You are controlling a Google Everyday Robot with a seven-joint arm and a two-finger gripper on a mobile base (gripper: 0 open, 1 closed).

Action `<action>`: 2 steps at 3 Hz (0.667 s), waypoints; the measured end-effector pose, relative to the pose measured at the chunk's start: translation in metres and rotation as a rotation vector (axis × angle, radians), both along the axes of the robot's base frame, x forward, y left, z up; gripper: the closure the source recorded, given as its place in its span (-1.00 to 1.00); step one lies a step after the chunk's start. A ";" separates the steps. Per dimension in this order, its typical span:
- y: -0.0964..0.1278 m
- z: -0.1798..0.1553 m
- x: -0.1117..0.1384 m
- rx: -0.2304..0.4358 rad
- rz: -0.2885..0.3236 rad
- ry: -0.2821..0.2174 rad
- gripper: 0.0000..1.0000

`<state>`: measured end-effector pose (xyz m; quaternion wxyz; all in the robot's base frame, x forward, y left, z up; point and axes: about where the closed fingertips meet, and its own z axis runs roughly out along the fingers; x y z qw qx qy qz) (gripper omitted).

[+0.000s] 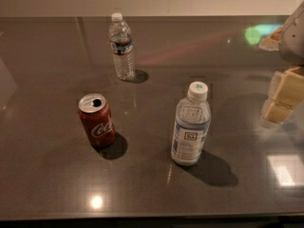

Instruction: Move blue plastic bottle near water bottle

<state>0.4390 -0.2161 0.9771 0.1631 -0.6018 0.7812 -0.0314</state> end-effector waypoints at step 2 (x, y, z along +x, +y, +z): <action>0.043 -0.008 -0.014 0.226 0.116 0.004 -1.00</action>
Offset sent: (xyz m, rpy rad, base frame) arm -0.0322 0.0864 -0.0093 0.4714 0.0199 0.2295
